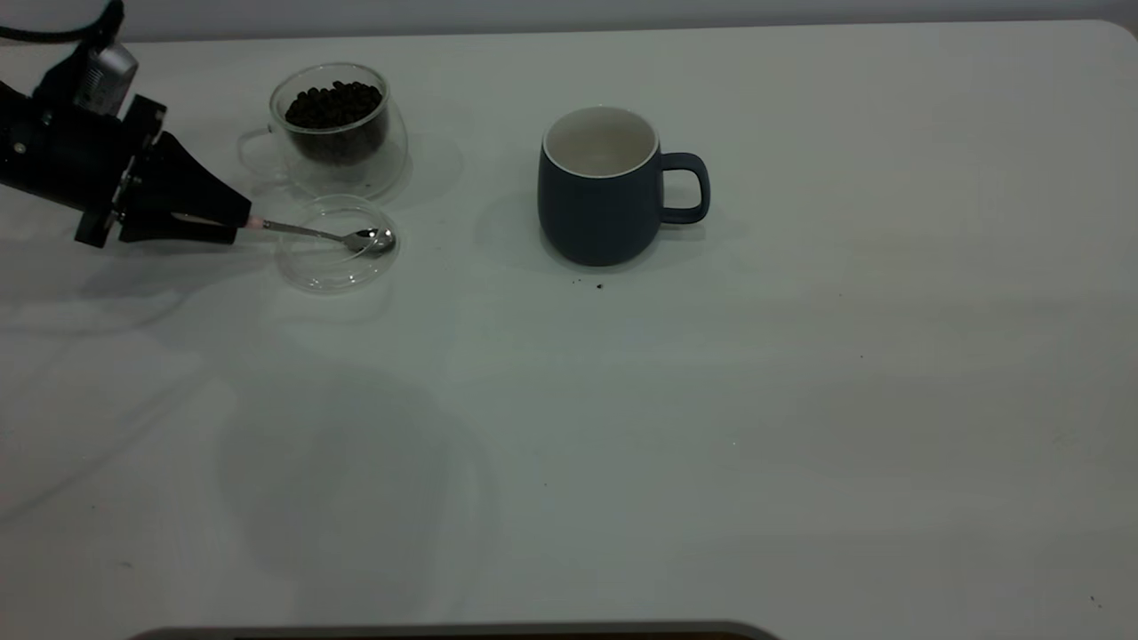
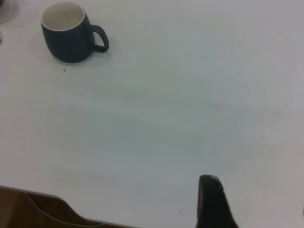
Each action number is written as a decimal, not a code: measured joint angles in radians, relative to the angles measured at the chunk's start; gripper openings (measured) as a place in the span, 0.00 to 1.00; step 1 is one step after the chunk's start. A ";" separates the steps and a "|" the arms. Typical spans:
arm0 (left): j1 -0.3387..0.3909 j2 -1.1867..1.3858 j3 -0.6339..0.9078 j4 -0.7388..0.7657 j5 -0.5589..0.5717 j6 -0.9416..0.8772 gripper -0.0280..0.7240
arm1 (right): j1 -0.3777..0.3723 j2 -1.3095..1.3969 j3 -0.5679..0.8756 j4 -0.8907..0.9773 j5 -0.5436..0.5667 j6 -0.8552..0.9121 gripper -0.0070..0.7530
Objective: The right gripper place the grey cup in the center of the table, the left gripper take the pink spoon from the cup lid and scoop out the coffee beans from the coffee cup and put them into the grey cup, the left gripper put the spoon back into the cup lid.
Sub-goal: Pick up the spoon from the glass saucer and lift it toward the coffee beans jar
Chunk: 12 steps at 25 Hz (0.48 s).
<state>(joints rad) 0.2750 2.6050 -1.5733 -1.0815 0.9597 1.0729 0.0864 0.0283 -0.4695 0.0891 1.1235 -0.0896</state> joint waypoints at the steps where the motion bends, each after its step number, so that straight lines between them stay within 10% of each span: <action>1: 0.000 0.000 -0.001 -0.002 0.020 0.000 0.26 | 0.000 0.000 0.000 0.000 0.000 0.000 0.64; 12: 0.077 -0.043 -0.009 0.053 0.114 -0.004 0.19 | 0.000 0.000 0.000 0.000 0.000 0.000 0.64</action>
<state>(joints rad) 0.3517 2.5620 -1.5821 -1.0286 1.0734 1.0687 0.0864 0.0283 -0.4695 0.0891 1.1235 -0.0899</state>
